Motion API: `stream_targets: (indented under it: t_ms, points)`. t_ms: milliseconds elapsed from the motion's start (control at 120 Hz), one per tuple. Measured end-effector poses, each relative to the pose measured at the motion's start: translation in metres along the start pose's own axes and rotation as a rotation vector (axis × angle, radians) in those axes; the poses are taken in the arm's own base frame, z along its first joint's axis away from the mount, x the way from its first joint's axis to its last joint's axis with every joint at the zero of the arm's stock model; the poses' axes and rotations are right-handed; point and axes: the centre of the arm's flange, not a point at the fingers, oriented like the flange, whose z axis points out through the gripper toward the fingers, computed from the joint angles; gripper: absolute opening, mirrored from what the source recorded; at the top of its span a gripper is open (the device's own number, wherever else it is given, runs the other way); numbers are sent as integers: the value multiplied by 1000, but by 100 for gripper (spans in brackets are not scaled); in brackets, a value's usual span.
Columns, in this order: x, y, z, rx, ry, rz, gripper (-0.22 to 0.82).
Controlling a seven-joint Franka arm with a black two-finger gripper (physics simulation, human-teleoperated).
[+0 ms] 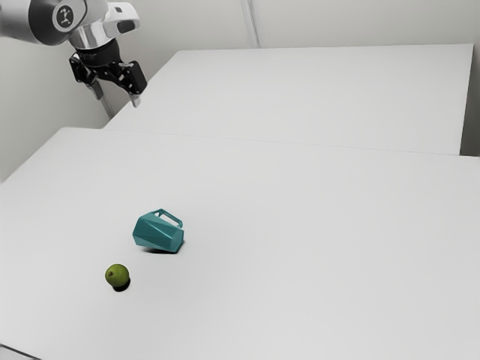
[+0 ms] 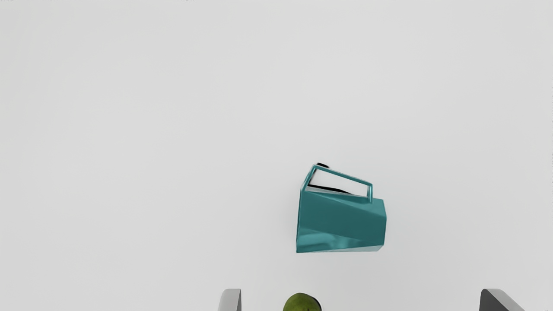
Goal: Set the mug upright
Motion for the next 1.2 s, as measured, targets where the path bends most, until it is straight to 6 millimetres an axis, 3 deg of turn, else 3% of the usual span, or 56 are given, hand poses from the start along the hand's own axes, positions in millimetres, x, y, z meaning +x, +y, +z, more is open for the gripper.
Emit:
stream_targets:
  t_ms: [300, 442, 608, 867, 1083, 1200]
  points:
    - [-6, -8, -6, -2, 16, 5, 60]
    - [-9, -36, 2, -33, -5, -51, 60]
    - [-26, -108, 64, -206, -126, -238, 60]
    - [-43, -190, 194, -507, -308, -522, 60]
    - [-21, -171, 274, -690, -407, -577, 60]
    - [-15, -164, 305, -753, -443, -603, 60]
